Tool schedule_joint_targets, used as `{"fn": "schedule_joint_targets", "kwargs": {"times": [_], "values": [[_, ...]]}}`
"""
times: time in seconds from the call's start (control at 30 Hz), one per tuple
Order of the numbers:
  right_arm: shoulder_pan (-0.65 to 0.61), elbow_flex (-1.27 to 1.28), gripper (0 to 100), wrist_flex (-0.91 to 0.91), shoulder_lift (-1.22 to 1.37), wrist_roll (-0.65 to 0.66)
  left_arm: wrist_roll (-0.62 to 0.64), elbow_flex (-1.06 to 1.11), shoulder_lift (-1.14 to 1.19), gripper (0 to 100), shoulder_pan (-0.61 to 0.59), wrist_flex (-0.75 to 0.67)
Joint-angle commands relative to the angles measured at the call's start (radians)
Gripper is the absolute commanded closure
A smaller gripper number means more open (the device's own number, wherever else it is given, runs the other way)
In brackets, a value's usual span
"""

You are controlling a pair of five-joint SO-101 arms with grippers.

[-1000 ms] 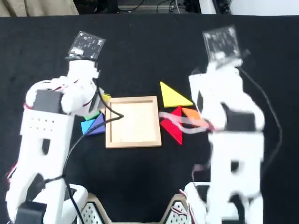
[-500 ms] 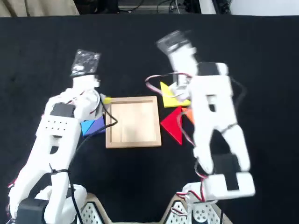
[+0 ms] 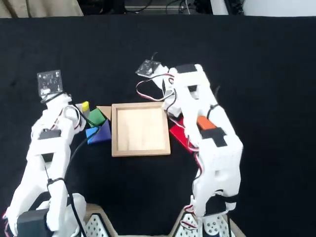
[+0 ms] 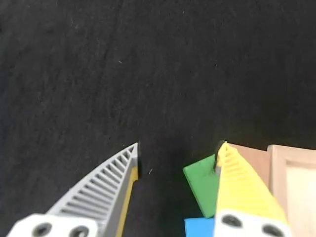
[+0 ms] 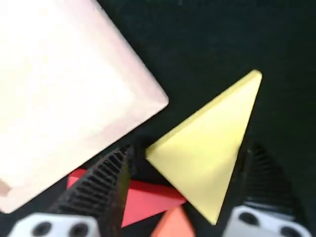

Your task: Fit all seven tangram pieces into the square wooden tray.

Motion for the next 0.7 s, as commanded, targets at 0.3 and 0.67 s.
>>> {"fn": "schedule_joint_targets", "kwargs": {"times": [0.3,0.67], "values": [[0.071,-0.116,62.3,0.048,0.061,0.141,0.009,0.018,0.002,74,0.016,-0.137],[0.064,-0.07,62.3,0.143,-0.059,0.144,0.009,0.021,0.002,74,0.016,-0.144]]}}
